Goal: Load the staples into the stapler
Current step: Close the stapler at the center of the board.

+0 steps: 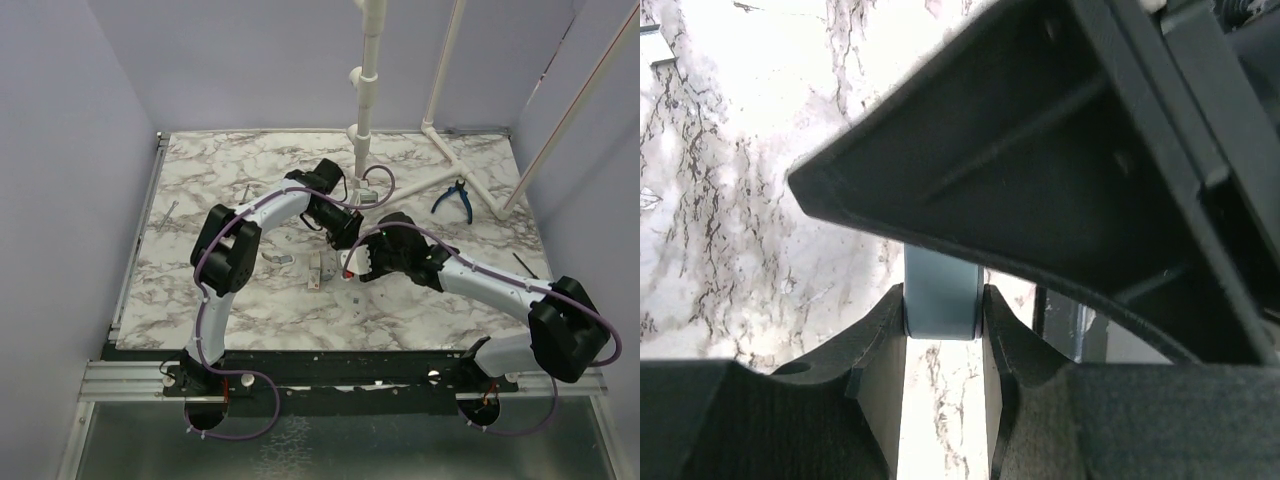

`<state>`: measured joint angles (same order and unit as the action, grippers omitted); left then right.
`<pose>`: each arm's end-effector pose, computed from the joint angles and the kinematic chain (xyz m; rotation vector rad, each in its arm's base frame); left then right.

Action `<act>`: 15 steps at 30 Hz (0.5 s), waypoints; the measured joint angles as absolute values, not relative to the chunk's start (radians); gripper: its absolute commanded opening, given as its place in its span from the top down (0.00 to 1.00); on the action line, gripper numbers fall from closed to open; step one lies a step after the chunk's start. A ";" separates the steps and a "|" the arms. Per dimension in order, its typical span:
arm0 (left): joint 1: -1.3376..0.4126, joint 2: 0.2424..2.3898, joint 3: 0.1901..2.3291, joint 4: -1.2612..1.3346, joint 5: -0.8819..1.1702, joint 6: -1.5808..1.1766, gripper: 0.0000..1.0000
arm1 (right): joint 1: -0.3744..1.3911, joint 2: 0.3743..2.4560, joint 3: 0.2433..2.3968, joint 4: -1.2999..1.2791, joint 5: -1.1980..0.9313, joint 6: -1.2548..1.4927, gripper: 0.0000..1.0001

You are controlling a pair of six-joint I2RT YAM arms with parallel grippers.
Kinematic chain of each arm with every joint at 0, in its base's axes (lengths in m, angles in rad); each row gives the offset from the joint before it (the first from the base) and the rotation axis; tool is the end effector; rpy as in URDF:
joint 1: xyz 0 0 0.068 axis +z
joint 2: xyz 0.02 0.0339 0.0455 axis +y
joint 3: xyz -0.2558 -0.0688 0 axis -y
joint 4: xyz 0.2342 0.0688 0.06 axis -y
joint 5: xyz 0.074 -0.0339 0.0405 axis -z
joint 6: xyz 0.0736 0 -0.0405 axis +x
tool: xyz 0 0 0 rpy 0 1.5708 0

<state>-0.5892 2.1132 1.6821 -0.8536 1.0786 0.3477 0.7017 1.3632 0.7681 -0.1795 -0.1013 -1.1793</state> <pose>0.3136 -0.2876 0.1849 1.3583 2.1935 -1.5718 0.2244 0.1994 0.1792 -1.9221 1.3405 -0.1177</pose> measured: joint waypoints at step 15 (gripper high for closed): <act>-0.549 2.078 1.561 -0.740 0.781 0.553 1.00 | 0.604 1.171 0.673 -0.191 -0.136 -1.034 0.23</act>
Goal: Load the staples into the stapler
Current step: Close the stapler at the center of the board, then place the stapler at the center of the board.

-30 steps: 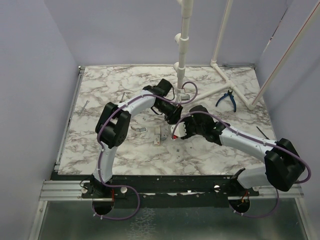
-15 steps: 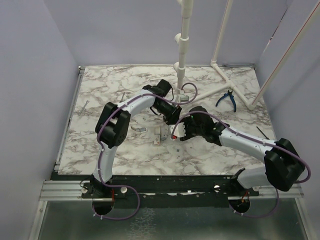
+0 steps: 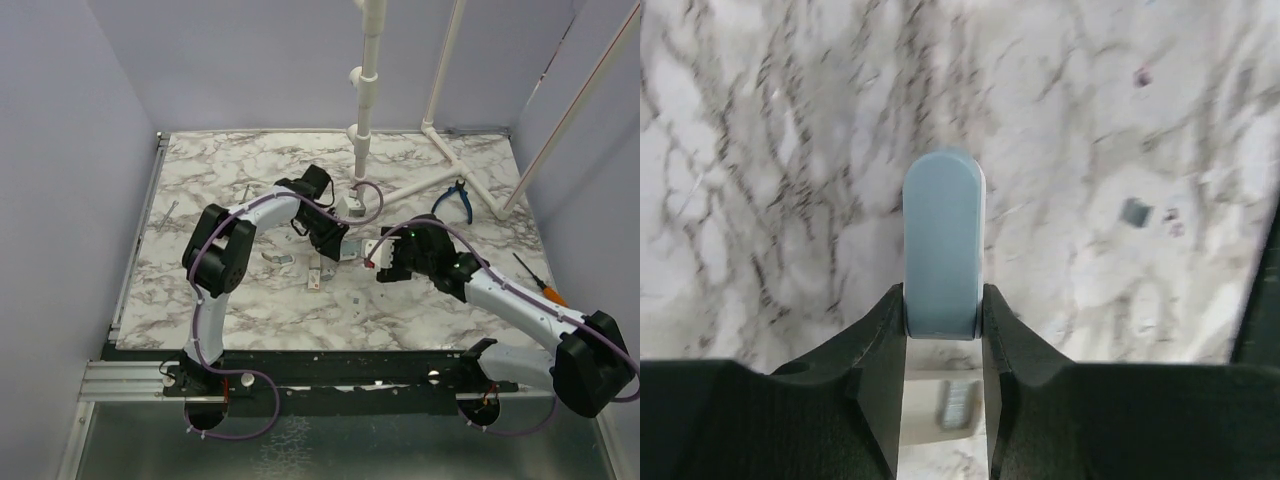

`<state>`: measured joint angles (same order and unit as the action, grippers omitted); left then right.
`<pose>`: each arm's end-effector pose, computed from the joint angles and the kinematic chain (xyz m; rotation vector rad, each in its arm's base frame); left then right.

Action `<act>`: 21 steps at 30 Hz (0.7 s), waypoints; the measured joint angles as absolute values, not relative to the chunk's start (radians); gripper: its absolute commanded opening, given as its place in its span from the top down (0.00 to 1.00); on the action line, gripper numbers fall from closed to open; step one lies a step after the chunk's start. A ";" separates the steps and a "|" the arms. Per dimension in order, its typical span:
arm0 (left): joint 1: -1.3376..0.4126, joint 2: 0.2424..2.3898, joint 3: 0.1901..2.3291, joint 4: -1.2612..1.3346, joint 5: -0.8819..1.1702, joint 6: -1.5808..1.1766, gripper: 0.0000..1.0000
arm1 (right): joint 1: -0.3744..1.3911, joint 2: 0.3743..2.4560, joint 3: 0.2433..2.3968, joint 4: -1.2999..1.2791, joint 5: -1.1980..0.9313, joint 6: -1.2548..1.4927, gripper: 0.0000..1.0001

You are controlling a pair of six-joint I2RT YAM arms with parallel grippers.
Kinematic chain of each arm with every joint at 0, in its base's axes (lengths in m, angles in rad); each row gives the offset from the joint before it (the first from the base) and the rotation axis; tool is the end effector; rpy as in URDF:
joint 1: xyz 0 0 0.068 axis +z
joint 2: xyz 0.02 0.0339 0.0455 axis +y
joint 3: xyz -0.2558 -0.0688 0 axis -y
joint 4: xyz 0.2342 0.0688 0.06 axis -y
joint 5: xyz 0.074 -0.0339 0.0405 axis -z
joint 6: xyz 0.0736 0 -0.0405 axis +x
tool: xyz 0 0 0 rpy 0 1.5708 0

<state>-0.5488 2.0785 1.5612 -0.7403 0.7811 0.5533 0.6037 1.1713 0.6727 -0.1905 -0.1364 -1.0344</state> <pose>0.3283 -0.2615 0.1532 1.5235 2.1523 -1.0824 0.2152 0.1605 0.1964 -1.6948 1.4851 -0.0768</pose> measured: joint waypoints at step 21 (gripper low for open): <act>-0.571 2.023 1.391 -0.382 0.429 0.813 0.59 | 0.528 1.186 0.653 -0.234 -0.169 -0.942 0.23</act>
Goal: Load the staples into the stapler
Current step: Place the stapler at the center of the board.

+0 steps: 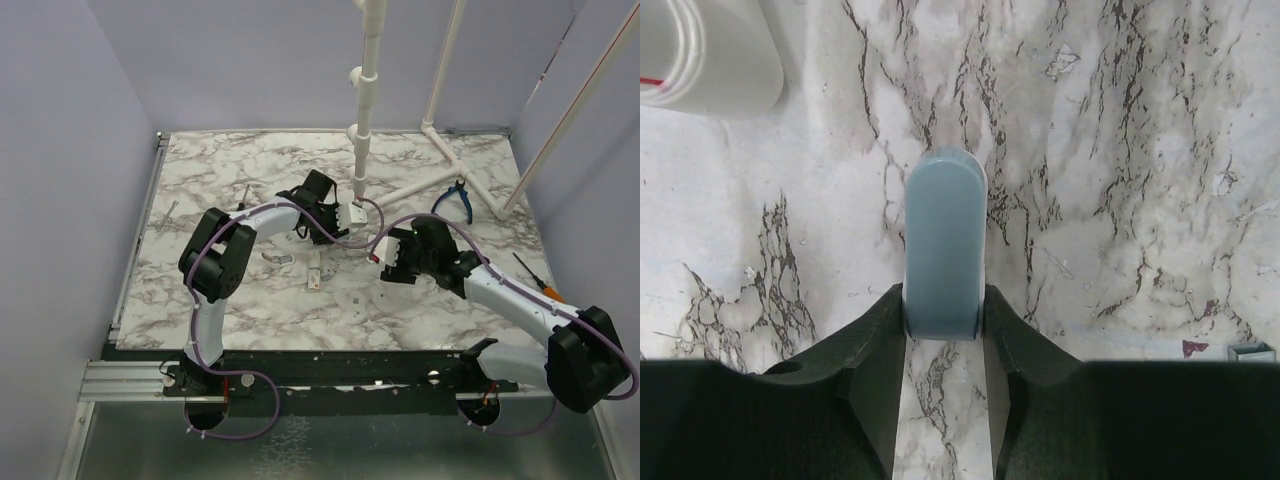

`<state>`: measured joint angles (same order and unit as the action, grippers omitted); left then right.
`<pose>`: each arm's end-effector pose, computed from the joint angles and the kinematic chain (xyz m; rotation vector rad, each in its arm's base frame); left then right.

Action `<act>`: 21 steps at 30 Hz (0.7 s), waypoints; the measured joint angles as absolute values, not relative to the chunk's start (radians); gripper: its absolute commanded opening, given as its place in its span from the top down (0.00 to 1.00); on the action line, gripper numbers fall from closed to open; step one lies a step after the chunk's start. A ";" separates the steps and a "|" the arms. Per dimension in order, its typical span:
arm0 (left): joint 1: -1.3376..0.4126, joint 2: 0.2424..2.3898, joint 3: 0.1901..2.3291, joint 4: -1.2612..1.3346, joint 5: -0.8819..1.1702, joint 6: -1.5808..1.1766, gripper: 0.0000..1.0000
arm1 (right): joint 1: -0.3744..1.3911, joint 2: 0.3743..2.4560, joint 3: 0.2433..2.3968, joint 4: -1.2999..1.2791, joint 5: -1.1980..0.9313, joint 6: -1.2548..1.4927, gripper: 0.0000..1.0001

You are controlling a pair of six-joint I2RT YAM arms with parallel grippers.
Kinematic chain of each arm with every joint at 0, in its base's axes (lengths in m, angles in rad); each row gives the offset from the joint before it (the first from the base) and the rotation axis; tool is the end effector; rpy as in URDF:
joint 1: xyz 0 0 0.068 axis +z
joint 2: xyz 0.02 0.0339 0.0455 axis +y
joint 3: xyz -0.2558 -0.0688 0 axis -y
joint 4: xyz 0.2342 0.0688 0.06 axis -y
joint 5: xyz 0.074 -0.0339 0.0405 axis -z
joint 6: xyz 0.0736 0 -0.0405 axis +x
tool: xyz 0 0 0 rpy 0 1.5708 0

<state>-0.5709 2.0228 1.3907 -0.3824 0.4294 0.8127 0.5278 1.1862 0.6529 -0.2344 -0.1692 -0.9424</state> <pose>0.3457 -0.2584 0.1340 1.7182 1.8296 -0.4560 0.2198 0.1425 0.1814 -1.6202 1.6672 -0.0102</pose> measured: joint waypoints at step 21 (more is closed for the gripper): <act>-0.496 1.847 1.350 -0.407 0.442 0.805 0.35 | 0.523 1.266 0.686 -0.257 -0.172 -0.942 0.24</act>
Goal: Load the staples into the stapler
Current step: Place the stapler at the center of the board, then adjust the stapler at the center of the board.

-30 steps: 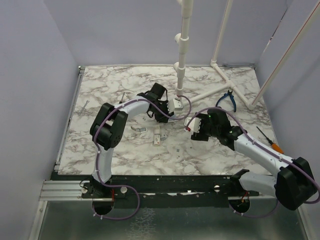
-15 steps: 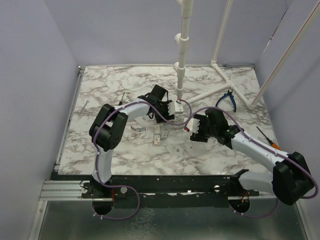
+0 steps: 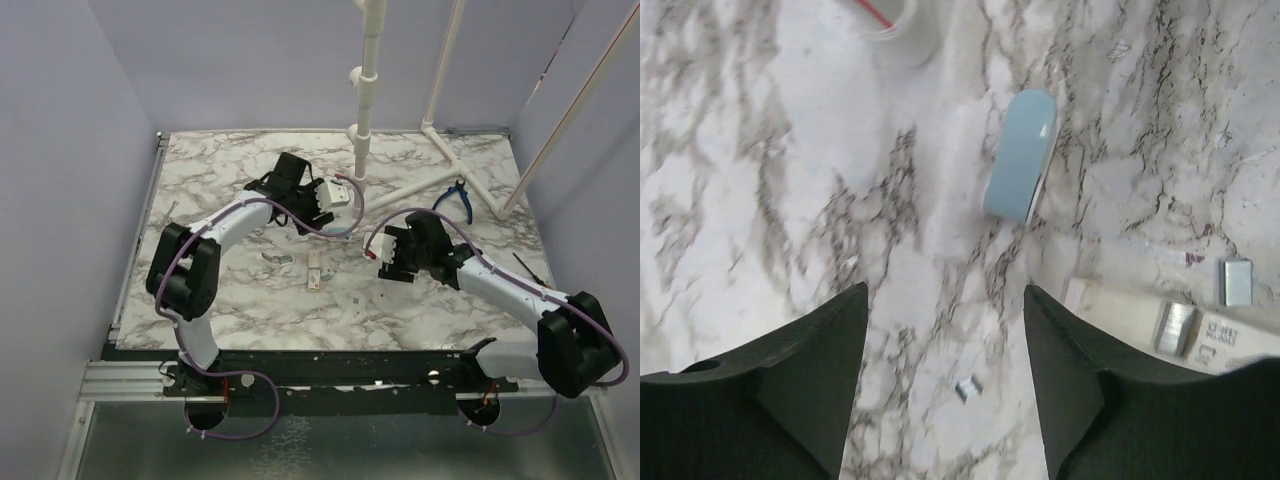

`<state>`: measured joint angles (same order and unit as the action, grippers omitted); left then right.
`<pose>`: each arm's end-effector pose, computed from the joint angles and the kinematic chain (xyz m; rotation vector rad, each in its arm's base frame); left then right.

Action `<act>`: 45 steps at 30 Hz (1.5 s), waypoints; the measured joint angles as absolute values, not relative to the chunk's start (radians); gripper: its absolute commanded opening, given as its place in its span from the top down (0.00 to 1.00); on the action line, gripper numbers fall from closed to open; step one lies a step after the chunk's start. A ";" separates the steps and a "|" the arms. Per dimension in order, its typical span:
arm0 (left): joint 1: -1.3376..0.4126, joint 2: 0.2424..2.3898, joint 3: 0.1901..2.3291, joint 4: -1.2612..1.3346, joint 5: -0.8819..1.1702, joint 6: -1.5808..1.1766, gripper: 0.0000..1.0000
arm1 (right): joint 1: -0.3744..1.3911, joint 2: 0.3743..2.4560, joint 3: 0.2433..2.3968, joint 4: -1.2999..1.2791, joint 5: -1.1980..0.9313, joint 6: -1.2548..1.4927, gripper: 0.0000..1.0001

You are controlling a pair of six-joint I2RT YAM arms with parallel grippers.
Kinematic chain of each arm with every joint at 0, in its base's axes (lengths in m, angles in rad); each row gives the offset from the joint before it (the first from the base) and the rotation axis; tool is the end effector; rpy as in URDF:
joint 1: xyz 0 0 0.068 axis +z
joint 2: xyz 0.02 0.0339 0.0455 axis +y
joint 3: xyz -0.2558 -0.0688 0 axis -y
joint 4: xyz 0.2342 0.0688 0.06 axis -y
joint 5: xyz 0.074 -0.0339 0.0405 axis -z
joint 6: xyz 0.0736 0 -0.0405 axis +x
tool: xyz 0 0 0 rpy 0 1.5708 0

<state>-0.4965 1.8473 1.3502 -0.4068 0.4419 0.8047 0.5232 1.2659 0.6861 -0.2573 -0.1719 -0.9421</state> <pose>0.3466 -0.2236 0.1902 1.5963 1.7900 -0.4036 0.2277 0.1459 0.1706 -1.6576 1.7241 0.0105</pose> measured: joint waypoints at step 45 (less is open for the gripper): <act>-0.068 1.520 0.930 -0.593 0.701 0.938 0.60 | 0.523 1.465 0.884 -0.362 -0.360 -0.906 0.28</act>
<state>-0.0677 1.5196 0.9298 -0.5926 0.7013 0.9379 0.5232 1.4647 0.8837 -0.3622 -0.3603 -0.9058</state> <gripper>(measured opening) 0.471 0.722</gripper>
